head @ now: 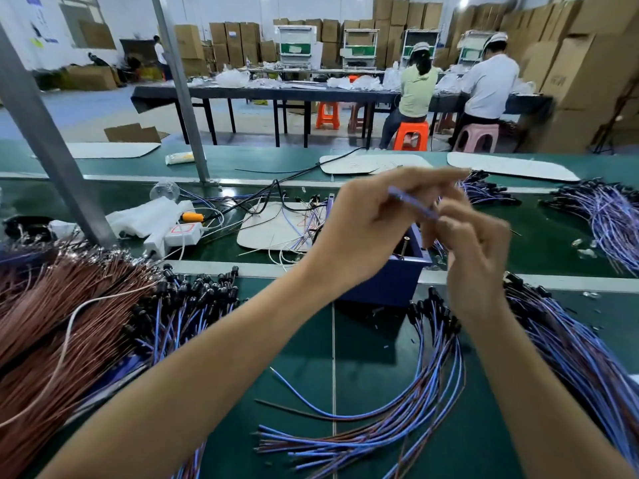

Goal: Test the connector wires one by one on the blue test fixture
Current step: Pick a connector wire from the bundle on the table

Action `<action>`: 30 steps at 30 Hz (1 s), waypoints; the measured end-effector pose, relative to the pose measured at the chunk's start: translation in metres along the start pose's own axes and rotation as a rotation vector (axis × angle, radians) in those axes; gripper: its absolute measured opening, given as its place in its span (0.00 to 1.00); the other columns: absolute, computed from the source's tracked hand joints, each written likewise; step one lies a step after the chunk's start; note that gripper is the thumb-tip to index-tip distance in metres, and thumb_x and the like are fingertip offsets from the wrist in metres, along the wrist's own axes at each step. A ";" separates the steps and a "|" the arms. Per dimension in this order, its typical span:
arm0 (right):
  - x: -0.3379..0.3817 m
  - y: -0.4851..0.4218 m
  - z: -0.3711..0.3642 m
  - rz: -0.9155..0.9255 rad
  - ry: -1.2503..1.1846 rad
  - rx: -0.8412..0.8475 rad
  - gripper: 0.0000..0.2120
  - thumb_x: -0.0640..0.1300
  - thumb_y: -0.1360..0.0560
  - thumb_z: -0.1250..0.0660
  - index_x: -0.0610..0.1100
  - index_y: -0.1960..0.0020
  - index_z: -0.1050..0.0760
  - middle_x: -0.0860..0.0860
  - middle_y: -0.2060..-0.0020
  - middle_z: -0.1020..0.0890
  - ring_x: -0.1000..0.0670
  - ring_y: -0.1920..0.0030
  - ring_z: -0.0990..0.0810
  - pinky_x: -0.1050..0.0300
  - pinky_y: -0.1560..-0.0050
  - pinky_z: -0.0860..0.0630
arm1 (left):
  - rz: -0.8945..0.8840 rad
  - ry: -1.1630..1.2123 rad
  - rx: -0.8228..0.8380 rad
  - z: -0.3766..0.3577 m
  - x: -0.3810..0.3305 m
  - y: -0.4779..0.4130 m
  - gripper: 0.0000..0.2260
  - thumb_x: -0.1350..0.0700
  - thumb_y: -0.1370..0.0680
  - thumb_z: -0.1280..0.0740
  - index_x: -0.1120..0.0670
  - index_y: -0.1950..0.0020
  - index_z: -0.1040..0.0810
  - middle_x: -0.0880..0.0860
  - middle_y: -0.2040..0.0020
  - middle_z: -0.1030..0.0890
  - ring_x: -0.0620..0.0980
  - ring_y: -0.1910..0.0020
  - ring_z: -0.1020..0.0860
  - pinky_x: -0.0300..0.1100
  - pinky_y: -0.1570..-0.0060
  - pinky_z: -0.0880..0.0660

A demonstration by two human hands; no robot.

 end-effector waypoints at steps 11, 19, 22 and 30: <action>-0.055 0.123 -0.011 -0.463 -0.136 0.046 0.13 0.49 0.31 0.40 0.44 0.70 0.24 0.48 0.72 0.27 0.50 0.67 0.32 0.58 0.63 0.35 | 0.187 0.168 0.101 0.001 0.054 0.102 0.13 0.65 0.25 0.39 0.60 0.44 0.19 0.53 0.46 0.19 0.49 0.47 0.20 0.39 0.49 0.26; -0.043 0.118 -0.018 -0.490 -0.146 0.026 0.07 0.41 0.26 0.35 0.48 0.51 0.21 0.46 0.64 0.17 0.51 0.61 0.19 0.64 0.57 0.24 | 0.486 0.151 -0.098 -0.006 0.082 0.097 0.06 0.64 0.24 0.33 0.59 0.51 0.17 0.48 0.64 0.19 0.42 0.70 0.25 0.35 0.69 0.27; -0.049 0.101 -0.016 -0.524 -0.134 -0.109 0.07 0.39 0.26 0.30 0.49 0.50 0.24 0.48 0.61 0.16 0.52 0.59 0.17 0.63 0.57 0.22 | 0.613 0.181 -0.153 -0.009 0.094 0.086 0.06 0.64 0.23 0.33 0.62 0.49 0.17 0.48 0.67 0.20 0.41 0.72 0.25 0.33 0.72 0.28; -0.082 0.089 -0.014 -0.621 0.017 -0.410 0.08 0.37 0.23 0.33 0.51 0.55 0.24 0.53 0.67 0.19 0.53 0.70 0.19 0.63 0.67 0.24 | 0.845 0.228 -0.308 -0.009 0.126 0.076 0.02 0.61 0.23 0.33 0.56 0.51 0.23 0.50 0.61 0.19 0.41 0.66 0.22 0.34 0.72 0.25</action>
Point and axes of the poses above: each hand's wrist, its own y-axis away from the middle knuckle, its own z-axis out of the back of the hand, x = y × z, the point moved 4 cm from there along -y, towards the middle knuckle
